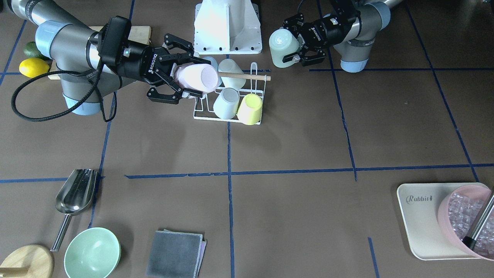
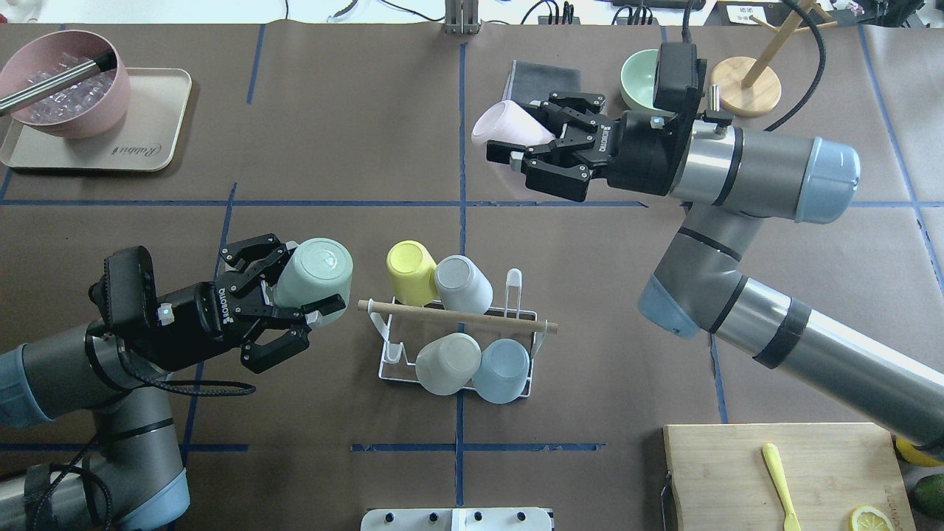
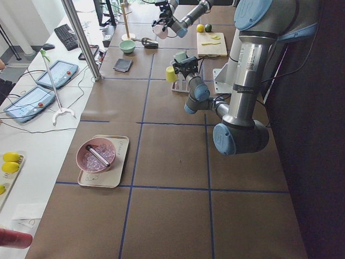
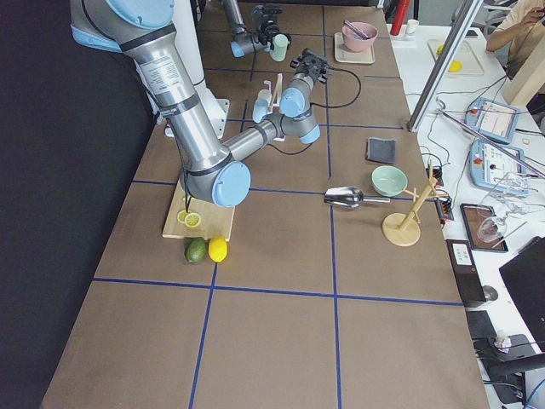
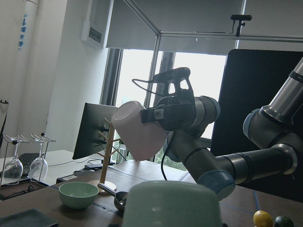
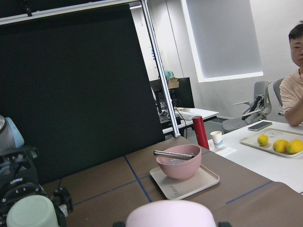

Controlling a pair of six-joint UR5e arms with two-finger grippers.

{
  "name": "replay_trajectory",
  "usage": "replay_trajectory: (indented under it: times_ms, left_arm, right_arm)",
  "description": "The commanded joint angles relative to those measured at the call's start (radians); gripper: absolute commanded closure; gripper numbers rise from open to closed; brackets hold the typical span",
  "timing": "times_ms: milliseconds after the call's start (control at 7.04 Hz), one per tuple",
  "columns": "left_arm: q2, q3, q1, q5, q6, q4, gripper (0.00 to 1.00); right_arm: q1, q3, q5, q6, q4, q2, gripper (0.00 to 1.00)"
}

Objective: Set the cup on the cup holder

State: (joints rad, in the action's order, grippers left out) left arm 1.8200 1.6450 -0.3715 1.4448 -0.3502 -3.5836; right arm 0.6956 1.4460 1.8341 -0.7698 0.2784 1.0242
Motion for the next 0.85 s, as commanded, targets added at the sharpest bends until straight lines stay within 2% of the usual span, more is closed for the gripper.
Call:
replay_trajectory:
  times_ms: [0, 142, 710]
  left_arm:
    - [0.063, -0.068, 0.029, -0.064, 0.139, -0.009, 0.92]
    - [0.079, -0.114, 0.058, -0.093, 0.173, -0.036, 0.92]
    - [0.090, -0.114, 0.149, -0.095, 0.169, -0.044, 0.92]
  right_arm:
    - [-0.025, -0.123, -0.041, 0.003, 0.129, -0.032, 1.00]
    - [-0.025, -0.159, -0.041, 0.020, 0.139, -0.047, 1.00]
    - [-0.093, -0.205, -0.026, 0.238, 0.096, -0.053, 1.00]
